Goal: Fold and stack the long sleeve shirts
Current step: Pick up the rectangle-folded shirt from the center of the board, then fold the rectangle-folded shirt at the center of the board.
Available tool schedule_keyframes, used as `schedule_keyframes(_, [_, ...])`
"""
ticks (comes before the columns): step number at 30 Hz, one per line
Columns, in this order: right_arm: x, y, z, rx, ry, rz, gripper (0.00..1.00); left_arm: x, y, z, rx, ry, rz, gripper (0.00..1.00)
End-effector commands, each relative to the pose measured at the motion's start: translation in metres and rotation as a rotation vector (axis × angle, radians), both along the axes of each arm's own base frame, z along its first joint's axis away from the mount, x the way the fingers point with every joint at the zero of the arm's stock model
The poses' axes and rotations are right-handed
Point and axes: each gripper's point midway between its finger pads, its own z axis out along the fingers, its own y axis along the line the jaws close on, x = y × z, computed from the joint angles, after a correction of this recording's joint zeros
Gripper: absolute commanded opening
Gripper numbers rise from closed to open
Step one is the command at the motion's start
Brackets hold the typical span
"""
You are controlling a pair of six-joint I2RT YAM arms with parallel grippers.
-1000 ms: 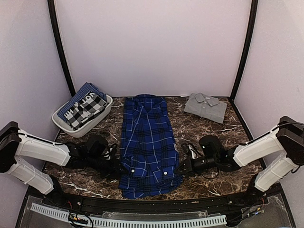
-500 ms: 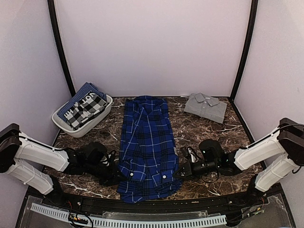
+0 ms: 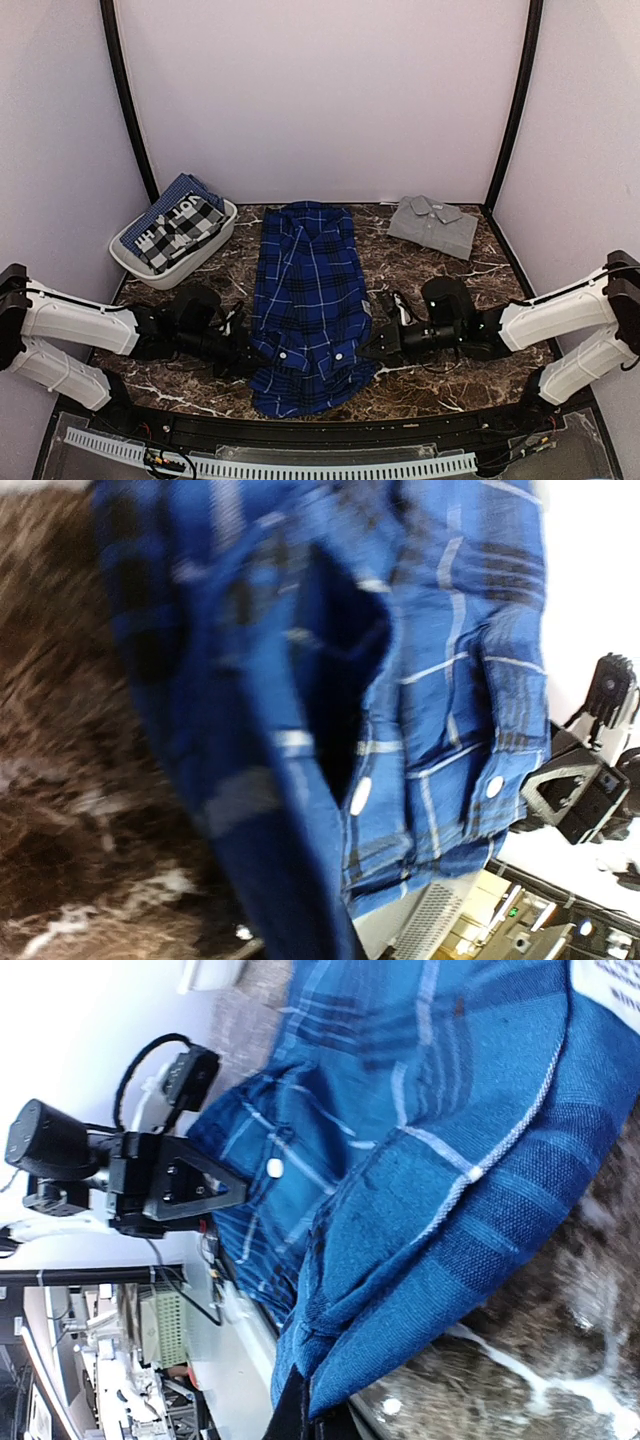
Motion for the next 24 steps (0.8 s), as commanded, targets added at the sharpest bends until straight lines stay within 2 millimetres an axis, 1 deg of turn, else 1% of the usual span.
schedule_keyframes(1, [0.024,0.012,0.051,0.100,-0.029,-0.051,0.00,0.020,-0.003,0.039,-0.114,-0.008,0.040,0.00])
schedule_keyframes(2, [0.031,0.012,0.056,0.111,-0.026,-0.068,0.00,0.022,-0.004,0.044,-0.138,-0.001,0.038,0.00])
schedule_keyframes(3, [0.038,0.012,0.062,0.126,-0.023,-0.084,0.00,0.031,-0.002,0.051,-0.164,-0.004,0.065,0.00])
schedule_keyframes(4, [0.045,0.012,0.067,0.146,-0.017,-0.102,0.00,0.033,-0.002,0.056,-0.186,0.003,0.062,0.00])
schedule_keyframes(5, [0.053,0.013,0.073,0.170,-0.011,-0.120,0.00,0.044,0.000,0.063,-0.211,0.001,0.091,0.00])
schedule_keyframes(6, [0.061,0.013,0.078,0.195,-0.005,-0.137,0.00,0.047,0.000,0.067,-0.233,0.009,0.090,0.00])
schedule_keyframes(7, [0.070,0.014,0.083,0.219,0.003,-0.154,0.00,0.061,0.001,0.074,-0.268,0.004,0.124,0.00])
schedule_keyframes(8, [0.079,0.014,0.087,0.240,0.013,-0.167,0.00,0.065,0.001,0.077,-0.292,0.013,0.128,0.00])
schedule_keyframes(9, [0.090,0.016,0.093,0.276,0.015,-0.181,0.00,0.079,0.003,0.081,-0.324,0.017,0.167,0.00])
schedule_keyframes(10, [0.102,0.018,0.093,0.294,0.029,-0.195,0.00,0.084,0.004,0.083,-0.344,0.026,0.177,0.00])
schedule_keyframes(11, [0.112,0.020,0.094,0.308,0.038,-0.204,0.00,0.099,0.006,0.085,-0.379,0.029,0.217,0.00])
schedule_keyframes(12, [0.124,0.022,0.094,0.319,0.045,-0.216,0.00,0.106,0.006,0.087,-0.395,0.034,0.230,0.00])
schedule_keyframes(13, [0.134,0.024,0.093,0.329,0.052,-0.222,0.00,0.122,0.007,0.089,-0.418,0.031,0.262,0.00])
schedule_keyframes(14, [0.147,0.024,0.091,0.336,0.059,-0.240,0.00,0.133,0.005,0.085,-0.419,0.046,0.280,0.00])
schedule_keyframes(15, [0.158,0.025,0.088,0.345,0.066,-0.256,0.00,0.144,0.007,0.088,-0.432,0.030,0.294,0.00])
schedule_keyframes(16, [0.168,0.025,0.084,0.354,0.071,-0.268,0.00,0.155,0.004,0.085,-0.431,0.032,0.302,0.00])
schedule_keyframes(17, [0.179,0.025,0.079,0.348,0.069,-0.283,0.00,0.164,0.005,0.084,-0.433,0.024,0.313,0.00])
schedule_keyframes(18, [0.190,0.023,0.068,0.327,0.074,-0.301,0.00,0.174,0.004,0.075,-0.417,0.027,0.324,0.00])
schedule_keyframes(19, [0.199,0.022,0.057,0.306,0.078,-0.315,0.00,0.181,0.007,0.070,-0.407,0.025,0.346,0.00])
schedule_keyframes(20, [0.207,0.022,0.045,0.284,0.086,-0.324,0.00,0.188,0.008,0.059,-0.390,0.040,0.362,0.00])
schedule_keyframes(21, [0.212,0.022,0.035,0.268,0.096,-0.327,0.00,0.193,0.008,0.057,-0.394,0.029,0.369,0.00])
schedule_keyframes(24, [0.219,0.022,0.005,0.234,0.128,-0.335,0.00,0.207,0.009,0.031,-0.354,0.043,0.395,0.00])
